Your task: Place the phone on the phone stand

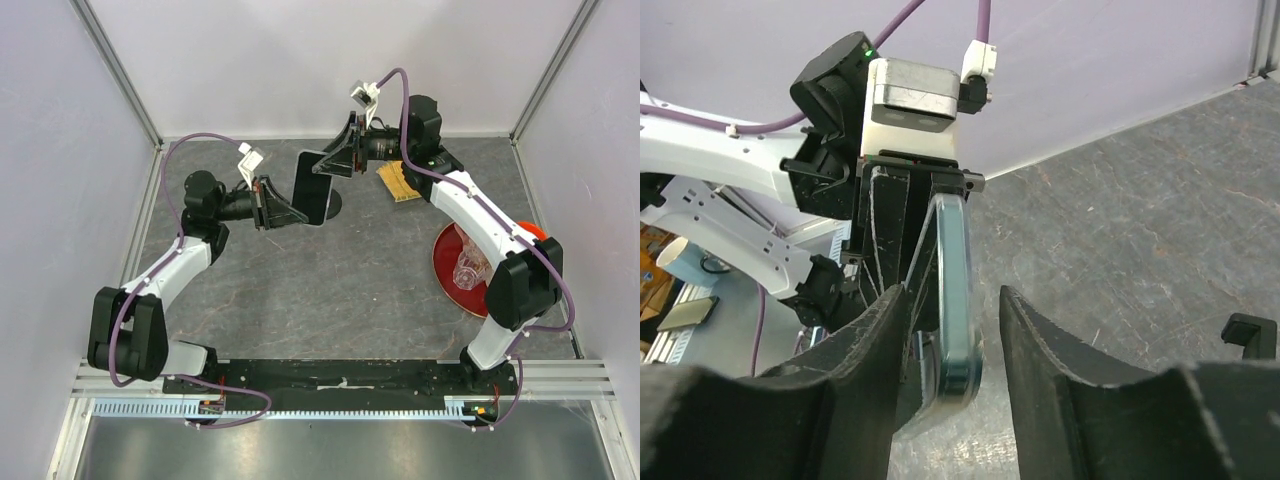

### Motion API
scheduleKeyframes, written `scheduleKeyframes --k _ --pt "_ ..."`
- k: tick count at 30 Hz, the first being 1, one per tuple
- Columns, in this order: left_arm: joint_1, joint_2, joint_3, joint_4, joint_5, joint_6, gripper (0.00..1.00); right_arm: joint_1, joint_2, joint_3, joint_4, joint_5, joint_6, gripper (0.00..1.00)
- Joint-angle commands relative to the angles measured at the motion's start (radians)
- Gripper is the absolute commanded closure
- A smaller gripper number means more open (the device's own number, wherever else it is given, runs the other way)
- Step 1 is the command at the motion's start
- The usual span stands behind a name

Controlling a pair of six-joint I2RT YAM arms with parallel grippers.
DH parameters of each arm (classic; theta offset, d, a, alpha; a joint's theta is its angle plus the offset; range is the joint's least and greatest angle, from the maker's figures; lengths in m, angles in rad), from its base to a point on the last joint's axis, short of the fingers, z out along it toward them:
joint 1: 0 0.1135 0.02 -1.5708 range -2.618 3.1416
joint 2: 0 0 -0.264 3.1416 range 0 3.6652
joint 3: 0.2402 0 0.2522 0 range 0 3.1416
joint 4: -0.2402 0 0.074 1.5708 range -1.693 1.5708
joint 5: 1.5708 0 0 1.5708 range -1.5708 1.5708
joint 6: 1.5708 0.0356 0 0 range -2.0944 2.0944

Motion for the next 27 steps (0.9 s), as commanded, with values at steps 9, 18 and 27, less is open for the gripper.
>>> scheduleKeyframes --k 9,18,27 --pt "-0.034 -0.064 0.089 -0.208 -0.012 0.247 0.98 -0.012 -0.019 0.0 0.009 -0.134 -0.045 0.62" --pt "-0.035 -0.068 0.103 -0.271 -0.02 0.296 0.98 -0.028 -0.02 -0.009 0.009 -0.175 -0.048 0.71" --pt "-0.034 -0.065 0.109 -0.29 -0.021 0.313 0.98 -0.026 -0.003 -0.018 0.046 -0.22 -0.032 0.72"
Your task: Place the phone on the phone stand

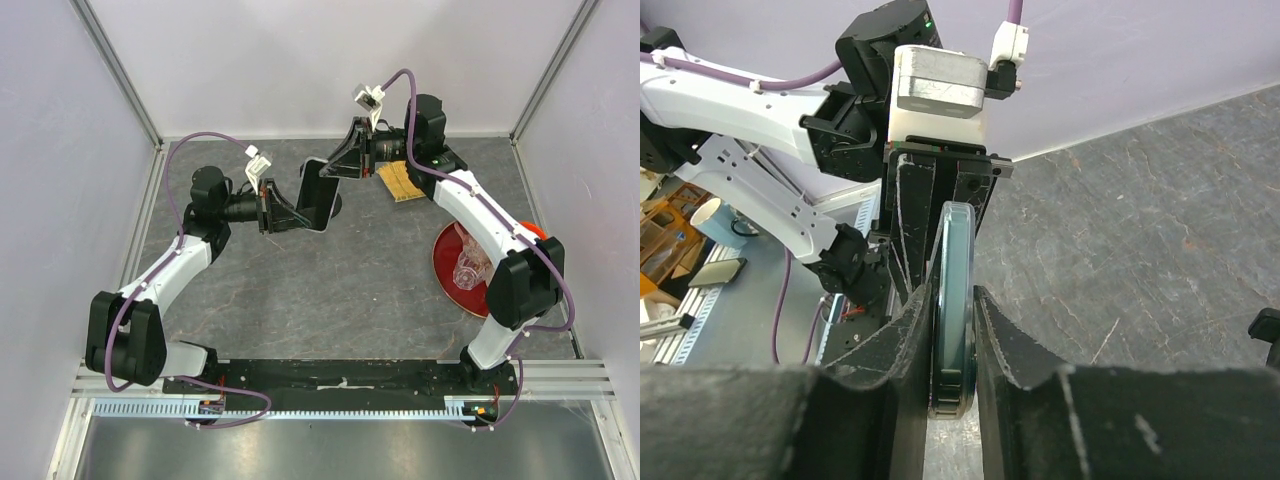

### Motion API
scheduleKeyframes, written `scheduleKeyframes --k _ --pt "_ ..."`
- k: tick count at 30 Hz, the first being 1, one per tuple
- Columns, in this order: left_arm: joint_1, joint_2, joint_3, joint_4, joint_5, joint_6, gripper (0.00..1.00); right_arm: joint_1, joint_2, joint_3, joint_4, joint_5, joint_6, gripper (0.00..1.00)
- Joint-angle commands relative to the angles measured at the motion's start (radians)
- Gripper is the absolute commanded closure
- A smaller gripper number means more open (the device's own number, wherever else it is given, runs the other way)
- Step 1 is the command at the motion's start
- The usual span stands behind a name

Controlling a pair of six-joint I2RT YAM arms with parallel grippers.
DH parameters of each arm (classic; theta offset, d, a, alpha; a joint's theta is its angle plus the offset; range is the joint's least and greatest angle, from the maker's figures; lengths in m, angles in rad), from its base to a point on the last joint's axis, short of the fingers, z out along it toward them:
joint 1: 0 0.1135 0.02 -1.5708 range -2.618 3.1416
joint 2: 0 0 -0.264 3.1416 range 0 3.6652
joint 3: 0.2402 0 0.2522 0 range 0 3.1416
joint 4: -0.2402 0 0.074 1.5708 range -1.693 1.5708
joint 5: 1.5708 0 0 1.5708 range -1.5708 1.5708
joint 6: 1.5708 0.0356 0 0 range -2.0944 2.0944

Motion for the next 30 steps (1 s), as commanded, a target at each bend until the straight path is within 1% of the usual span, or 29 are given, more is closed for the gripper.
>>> scheduleKeyframes --k 1,4,6,7,8,9,10,11,12,13,14,15,17,18,21,24,26,27,29,30 --pt "0.0 -0.039 0.058 0.011 -0.008 0.033 0.98 0.001 -0.003 -0.014 0.063 -0.084 -0.006 0.71" --pt "0.0 -0.039 0.058 0.008 -0.008 0.036 0.98 -0.001 0.004 -0.016 0.082 -0.093 0.001 0.73" --pt "0.0 -0.039 0.058 0.006 -0.008 0.036 0.98 0.002 0.007 -0.031 0.124 -0.107 0.048 0.73" --pt "0.0 -0.038 0.058 0.006 -0.008 0.036 0.98 0.002 0.01 -0.04 0.202 -0.121 0.075 0.73" --pt "0.0 -0.039 0.058 0.006 -0.006 0.037 0.98 0.002 0.013 -0.06 0.25 -0.13 0.158 0.73" --pt "0.0 -0.039 0.058 0.006 -0.006 0.04 0.98 0.002 0.02 -0.07 0.302 -0.136 0.201 0.72" --pt "0.002 -0.039 0.058 0.006 -0.008 0.041 0.98 0.004 0.027 -0.079 0.41 -0.148 0.244 0.66" --pt "0.0 -0.041 0.057 0.006 -0.009 0.042 0.98 0.001 0.032 -0.094 0.465 -0.153 0.336 0.64" --pt "0.002 -0.047 0.057 0.006 -0.014 0.045 0.98 0.002 0.036 -0.102 0.575 -0.158 0.381 0.62" --pt "0.002 -0.052 0.054 0.006 -0.017 0.047 0.98 0.002 0.046 -0.108 0.626 -0.161 0.433 0.61" --pt "0.0 -0.053 0.052 0.006 -0.022 0.048 0.98 0.002 0.052 -0.113 0.67 -0.164 0.473 0.6" --pt "0.002 -0.056 0.05 0.006 -0.028 0.053 0.98 0.002 0.059 -0.113 0.747 -0.165 0.546 0.6" --pt "0.002 -0.066 0.047 0.006 -0.035 0.056 0.98 0.002 0.079 -0.114 0.816 -0.167 0.606 0.6" --pt "0.002 -0.069 0.046 0.006 -0.038 0.059 0.98 0.002 0.086 -0.113 0.883 -0.167 0.67 0.62" --pt "0.003 -0.075 0.044 0.008 -0.043 0.06 0.98 0.004 0.11 -0.103 0.986 -0.159 0.769 0.65" --pt "0.003 -0.069 0.046 0.006 -0.043 0.057 0.98 0.009 0.124 -0.093 1.002 -0.156 0.795 0.71" --pt "0.003 -0.069 0.046 0.006 -0.042 0.057 0.98 0.009 0.127 -0.086 1.002 -0.152 0.798 0.71" --pt "0.003 -0.072 0.046 0.008 -0.045 0.057 0.98 0.009 0.127 -0.085 0.985 -0.147 0.794 0.72" --pt "0.003 -0.072 0.046 0.008 -0.046 0.057 0.98 0.009 0.122 -0.08 0.964 -0.135 0.766 0.76" --pt "0.003 -0.07 0.046 0.008 -0.046 0.057 0.98 0.009 0.118 -0.076 0.859 -0.127 0.734 0.8"
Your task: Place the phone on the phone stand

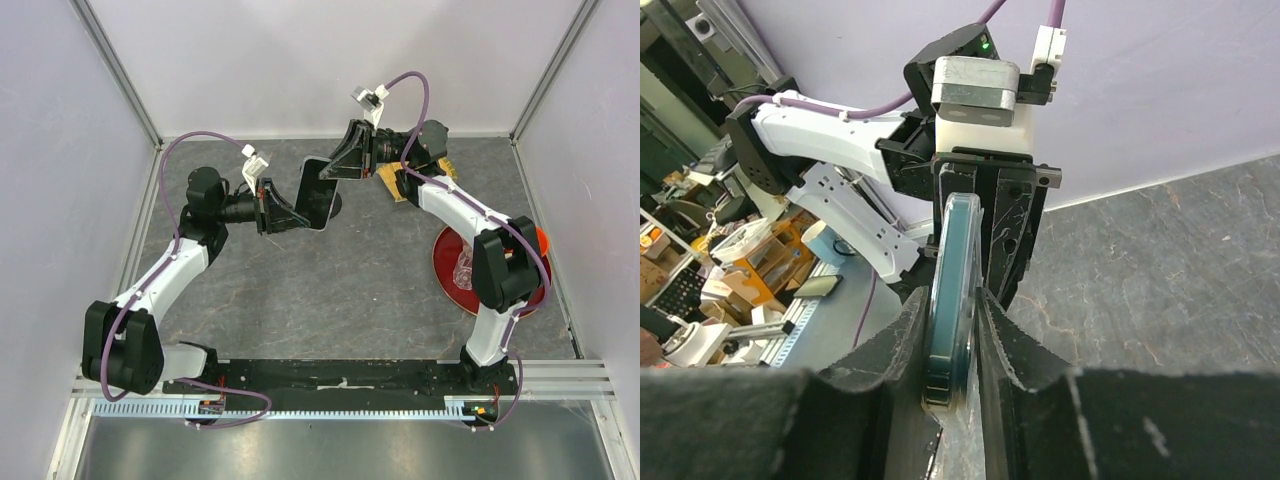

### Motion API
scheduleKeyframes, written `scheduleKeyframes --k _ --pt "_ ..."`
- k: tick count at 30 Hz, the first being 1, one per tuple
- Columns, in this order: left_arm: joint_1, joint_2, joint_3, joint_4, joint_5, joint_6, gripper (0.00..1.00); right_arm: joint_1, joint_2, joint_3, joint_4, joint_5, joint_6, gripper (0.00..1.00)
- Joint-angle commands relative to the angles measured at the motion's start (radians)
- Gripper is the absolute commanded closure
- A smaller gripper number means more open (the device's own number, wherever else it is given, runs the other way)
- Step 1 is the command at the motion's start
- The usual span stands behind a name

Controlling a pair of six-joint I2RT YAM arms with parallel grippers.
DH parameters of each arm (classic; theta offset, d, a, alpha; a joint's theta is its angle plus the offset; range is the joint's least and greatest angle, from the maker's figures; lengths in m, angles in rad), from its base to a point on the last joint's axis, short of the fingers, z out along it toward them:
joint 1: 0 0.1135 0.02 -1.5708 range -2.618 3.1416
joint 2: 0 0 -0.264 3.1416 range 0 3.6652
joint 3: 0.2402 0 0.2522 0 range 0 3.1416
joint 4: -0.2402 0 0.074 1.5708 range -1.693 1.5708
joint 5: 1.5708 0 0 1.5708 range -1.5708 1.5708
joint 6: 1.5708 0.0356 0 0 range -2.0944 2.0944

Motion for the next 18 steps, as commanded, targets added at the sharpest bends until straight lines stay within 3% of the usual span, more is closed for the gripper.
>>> scheduleKeyframes --k 1,2,4,5,6,7,12,16,17,18 --pt "0.004 -0.024 0.046 0.036 -0.034 0.031 0.98 0.011 -0.028 0.05 -0.109 0.002 -0.055 0.81" --pt "0.005 -0.024 0.046 0.036 -0.034 0.031 0.98 0.011 -0.039 0.055 -0.196 0.011 -0.212 0.81" --pt "0.005 -0.025 0.046 0.036 -0.034 0.031 0.98 0.011 -0.062 0.119 -0.596 0.061 -0.442 0.83" --pt "0.005 -0.024 0.046 0.036 -0.034 0.031 0.98 0.011 -0.065 0.153 -0.751 0.089 -0.667 0.87" --pt "0.004 -0.025 0.044 0.034 -0.034 0.031 0.98 0.014 -0.064 0.179 -0.936 0.11 -0.736 0.95" --pt "0.004 -0.024 0.046 0.036 -0.034 0.031 0.98 0.016 -0.067 0.189 -0.941 0.112 -0.742 1.0" --pt "0.007 -0.028 0.044 0.036 -0.046 0.028 0.98 0.016 -0.087 0.172 -0.915 0.132 -0.752 1.0" --pt "0.03 -0.045 0.032 0.026 -0.115 0.02 0.64 0.001 -0.139 0.108 -0.805 0.221 -0.663 1.0" --pt "0.039 -0.066 0.026 0.02 -0.165 0.026 0.41 -0.018 -0.146 0.088 -0.752 0.241 -0.616 1.0" --pt "0.062 -0.08 0.012 0.017 -0.193 0.029 0.32 -0.029 -0.154 0.068 -0.655 0.276 -0.567 1.0"
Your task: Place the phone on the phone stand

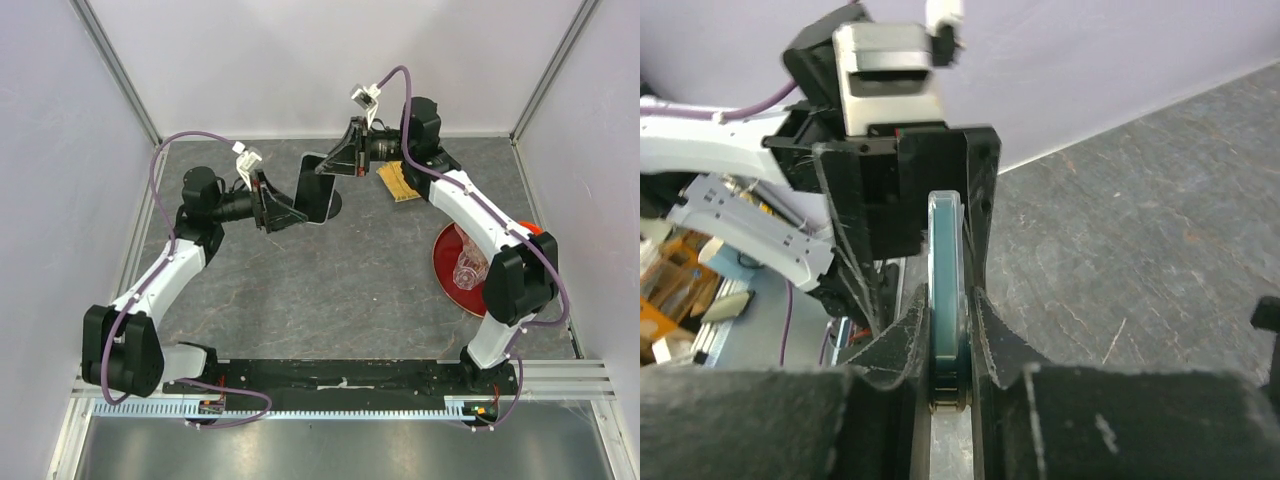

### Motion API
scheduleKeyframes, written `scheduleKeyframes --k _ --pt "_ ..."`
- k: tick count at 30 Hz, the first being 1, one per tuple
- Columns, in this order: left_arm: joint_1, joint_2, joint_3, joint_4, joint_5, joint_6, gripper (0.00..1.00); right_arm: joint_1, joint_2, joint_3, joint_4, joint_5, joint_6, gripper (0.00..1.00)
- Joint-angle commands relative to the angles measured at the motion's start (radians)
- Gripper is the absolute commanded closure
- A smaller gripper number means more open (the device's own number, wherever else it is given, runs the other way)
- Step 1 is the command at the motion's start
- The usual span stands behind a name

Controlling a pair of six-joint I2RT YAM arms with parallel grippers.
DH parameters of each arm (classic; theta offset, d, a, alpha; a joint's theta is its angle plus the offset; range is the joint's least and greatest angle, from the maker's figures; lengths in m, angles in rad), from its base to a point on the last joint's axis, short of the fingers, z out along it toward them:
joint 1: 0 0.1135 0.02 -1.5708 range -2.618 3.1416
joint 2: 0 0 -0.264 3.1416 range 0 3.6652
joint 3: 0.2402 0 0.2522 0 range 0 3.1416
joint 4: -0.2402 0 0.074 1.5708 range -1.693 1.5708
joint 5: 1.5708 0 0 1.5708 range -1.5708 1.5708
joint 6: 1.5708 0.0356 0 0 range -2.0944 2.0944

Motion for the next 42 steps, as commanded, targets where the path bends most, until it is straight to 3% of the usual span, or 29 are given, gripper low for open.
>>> scheduleKeyframes --k 1,3,7,8,11,14,17,20,22,26,29,33,37,42 --pt "0.056 -0.089 0.003 0.044 -0.137 0.022 0.26 -0.065 -0.081 -0.087 0.207 0.151 0.123 1.0" --pt "0.069 -0.145 -0.025 0.011 -0.26 0.055 0.25 -0.096 -0.121 -0.126 0.282 0.224 0.156 1.0" --pt "0.036 -0.176 -0.014 -0.14 -0.54 0.163 0.51 -0.165 -0.207 -0.21 0.218 0.375 0.082 1.0" --pt "0.025 -0.169 -0.008 -0.169 -0.663 0.158 0.52 -0.168 -0.219 -0.212 0.172 0.4 0.04 1.0" --pt "-0.021 -0.097 0.043 -0.238 -0.83 0.149 0.53 -0.185 -0.224 -0.216 0.166 0.426 0.025 1.0" --pt "-0.114 -0.037 0.006 -0.073 -0.976 0.291 0.53 -0.189 -0.222 -0.21 0.152 0.424 0.016 1.0" --pt "-0.128 0.006 -0.087 0.14 -1.033 0.394 0.53 -0.192 -0.227 -0.204 0.138 0.405 0.002 1.0" --pt "-0.125 0.064 -0.109 0.265 -1.008 0.449 0.53 -0.195 -0.227 -0.2 0.144 0.382 0.001 1.0" --pt "-0.119 0.122 -0.083 0.259 -0.962 0.457 0.52 -0.197 -0.222 -0.198 0.156 0.366 0.011 1.0" --pt "-0.06 0.204 -0.045 0.316 -0.728 0.408 0.51 -0.195 -0.211 -0.19 0.156 0.36 0.002 1.0" --pt "-0.036 0.267 -0.014 0.346 -0.636 0.411 0.46 -0.195 -0.196 -0.184 0.159 0.354 0.002 1.0" --pt "-0.015 0.314 -0.009 0.454 -0.593 0.4 0.44 -0.195 -0.173 -0.189 0.212 0.338 0.038 1.0" --pt "-0.01 0.361 0.058 0.403 -0.569 0.44 0.5 -0.185 -0.164 -0.19 0.242 0.341 0.056 1.0" --pt "-0.012 0.394 0.119 0.376 -0.563 0.457 0.5 -0.16 -0.171 -0.177 0.207 0.365 0.015 1.0"
